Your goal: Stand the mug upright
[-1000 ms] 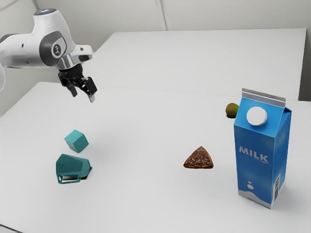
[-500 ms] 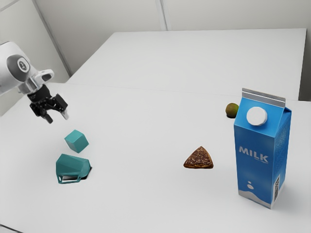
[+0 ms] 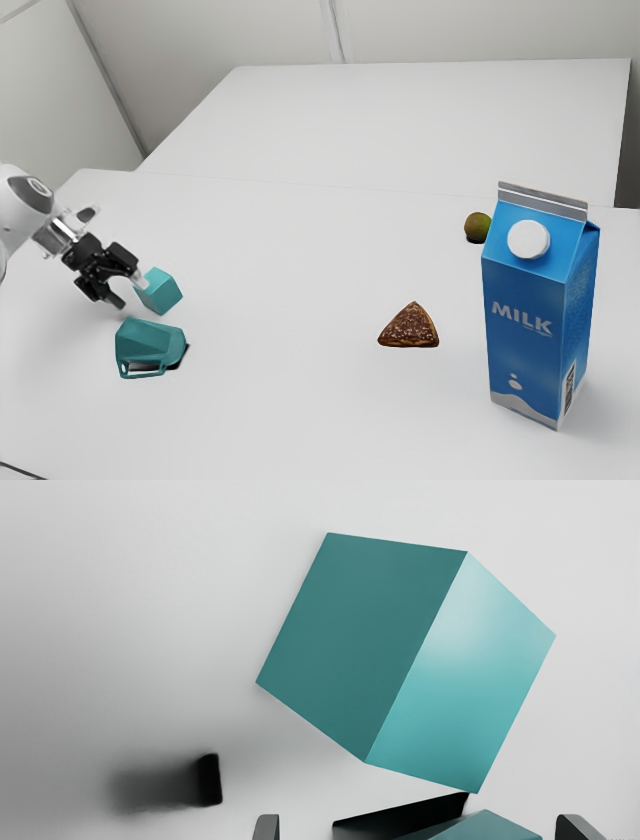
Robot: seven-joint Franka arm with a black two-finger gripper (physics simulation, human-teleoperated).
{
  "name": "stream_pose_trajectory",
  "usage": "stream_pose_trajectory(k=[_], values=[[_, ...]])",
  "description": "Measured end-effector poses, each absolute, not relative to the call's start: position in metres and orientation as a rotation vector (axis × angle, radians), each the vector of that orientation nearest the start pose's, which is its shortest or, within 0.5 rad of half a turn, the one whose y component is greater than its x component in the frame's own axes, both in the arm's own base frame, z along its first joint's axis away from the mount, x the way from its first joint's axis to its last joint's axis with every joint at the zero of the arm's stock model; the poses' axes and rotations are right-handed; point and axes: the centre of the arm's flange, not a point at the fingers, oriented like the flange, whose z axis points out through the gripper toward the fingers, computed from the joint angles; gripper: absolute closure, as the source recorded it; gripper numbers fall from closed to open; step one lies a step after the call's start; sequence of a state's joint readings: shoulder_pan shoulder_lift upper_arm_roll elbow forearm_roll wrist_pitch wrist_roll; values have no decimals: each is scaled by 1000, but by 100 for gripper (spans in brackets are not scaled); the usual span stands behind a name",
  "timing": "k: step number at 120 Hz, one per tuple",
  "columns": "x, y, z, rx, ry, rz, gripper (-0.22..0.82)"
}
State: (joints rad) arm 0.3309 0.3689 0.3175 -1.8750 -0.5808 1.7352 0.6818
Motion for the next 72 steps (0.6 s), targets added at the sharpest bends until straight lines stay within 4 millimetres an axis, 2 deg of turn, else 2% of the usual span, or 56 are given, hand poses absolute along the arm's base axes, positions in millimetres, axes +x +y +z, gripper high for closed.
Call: stream_pose_trajectory(k=[17, 40, 72], values=[[479, 304, 288, 2428, 311, -114, 0], [470, 309, 284, 2391, 324, -91, 0], [452, 300, 280, 2327, 348, -114, 2]])
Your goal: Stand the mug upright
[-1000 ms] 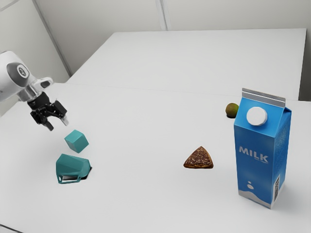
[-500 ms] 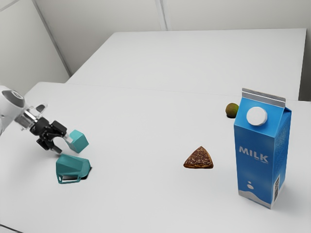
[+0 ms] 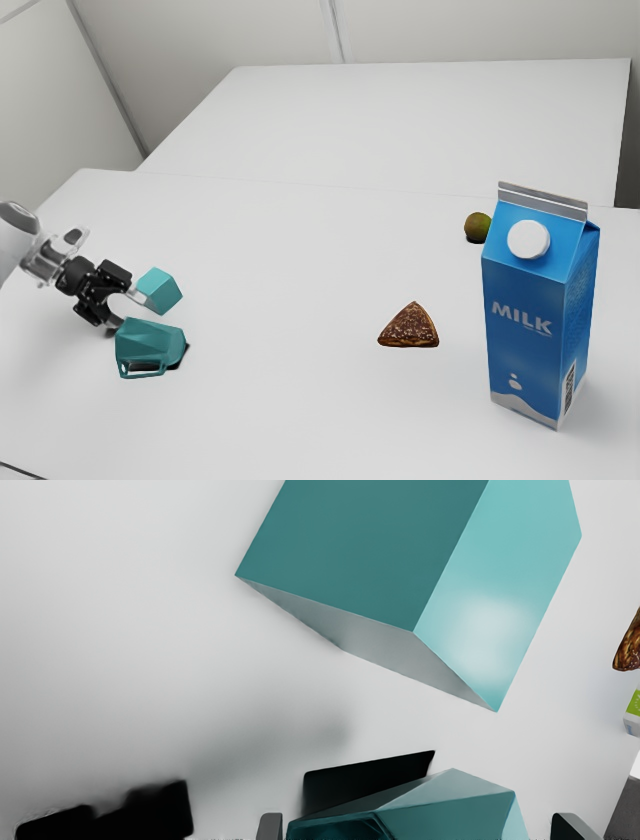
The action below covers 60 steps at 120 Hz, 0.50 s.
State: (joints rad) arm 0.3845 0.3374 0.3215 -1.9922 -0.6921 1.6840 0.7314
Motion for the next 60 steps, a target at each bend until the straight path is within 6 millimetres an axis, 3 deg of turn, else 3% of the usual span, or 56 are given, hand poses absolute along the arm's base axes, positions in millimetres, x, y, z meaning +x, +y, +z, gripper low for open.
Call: stream_pose_trajectory(k=[25, 60], values=[[444, 288, 283, 2294, 351, -134, 6], [434, 273, 286, 2258, 365, -146, 18]])
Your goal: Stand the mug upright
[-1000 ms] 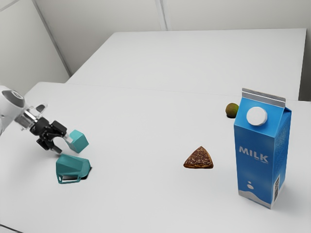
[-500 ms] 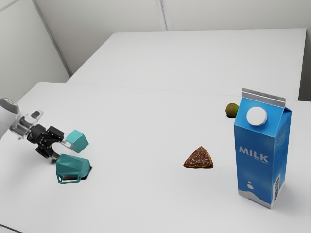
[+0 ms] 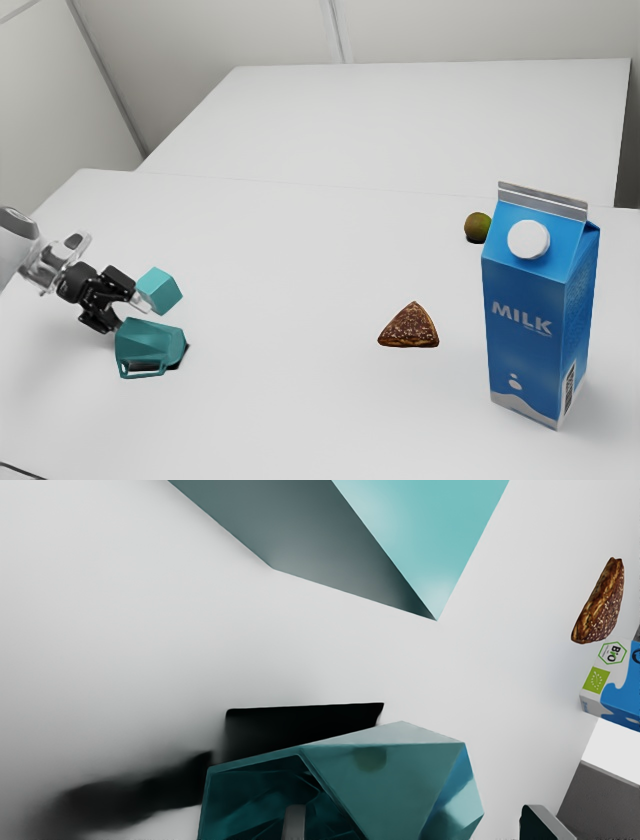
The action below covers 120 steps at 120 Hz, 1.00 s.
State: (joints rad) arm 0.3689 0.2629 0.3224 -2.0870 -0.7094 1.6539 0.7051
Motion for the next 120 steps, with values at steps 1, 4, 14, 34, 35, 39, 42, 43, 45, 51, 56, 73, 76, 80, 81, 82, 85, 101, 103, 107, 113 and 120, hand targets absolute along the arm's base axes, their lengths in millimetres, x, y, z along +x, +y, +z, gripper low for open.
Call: stream_pose_trajectory(k=[1, 4, 14, 34, 35, 39, 42, 43, 45, 51, 56, 73, 76, 80, 81, 82, 85, 101, 103, 107, 113, 120], values=[[434, 272, 285, 2257, 365, -147, 18], [435, 270, 285, 2255, 364, -148, 19], [435, 264, 284, 2247, 363, -150, 24], [439, 258, 283, 2243, 361, -152, 41], [439, 258, 283, 2243, 361, -152, 42], [439, 258, 283, 2243, 362, -151, 48], [439, 258, 283, 2242, 363, -151, 52], [439, 258, 283, 2242, 364, -151, 53], [439, 258, 283, 2242, 364, -151, 55], [439, 258, 284, 2243, 364, -149, 60], [439, 258, 287, 2245, 362, -143, 64], [442, 250, 306, 2247, 330, -110, 73], [443, 247, 311, 2247, 320, -104, 73], [445, 242, 317, 2246, 306, -95, 74], [445, 241, 319, 2246, 301, -93, 74], [446, 239, 320, 2246, 296, -91, 74], [447, 235, 325, 2247, 284, -84, 75], [451, 224, 339, 2249, 246, -71, 76], [452, 222, 340, 2250, 240, -71, 77], [455, 217, 344, 2255, 224, -70, 77], [458, 211, 346, 2263, 205, -75, 77], [462, 204, 348, 2291, 179, -89, 78]])
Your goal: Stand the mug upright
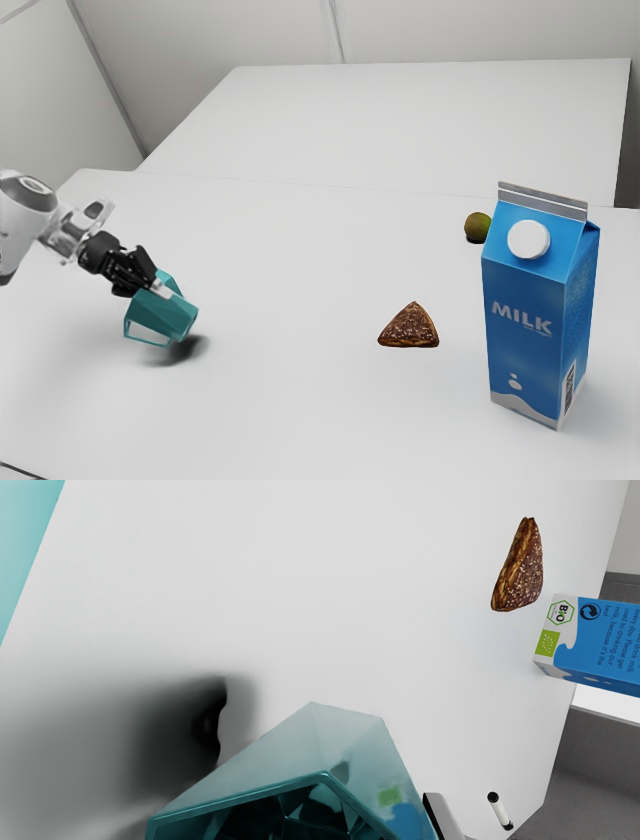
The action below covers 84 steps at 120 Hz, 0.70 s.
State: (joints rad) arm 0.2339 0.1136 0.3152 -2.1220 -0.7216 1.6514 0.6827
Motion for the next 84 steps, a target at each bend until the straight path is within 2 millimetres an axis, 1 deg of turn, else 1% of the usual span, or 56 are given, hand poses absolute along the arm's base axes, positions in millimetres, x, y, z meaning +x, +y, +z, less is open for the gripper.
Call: stream_pose_trajectory(k=[16, 28, 40, 49, 66, 84], values=[[479, 177, 349, 2420, 76, -135, 78], [493, 161, 357, 2535, -16, -139, 78], [503, 146, 365, 2634, -102, -131, 78], [508, 141, 368, 2706, -153, -124, 79], [515, 140, 377, 2845, -235, -94, 79], [524, 130, 379, 2935, -296, -40, 79]])
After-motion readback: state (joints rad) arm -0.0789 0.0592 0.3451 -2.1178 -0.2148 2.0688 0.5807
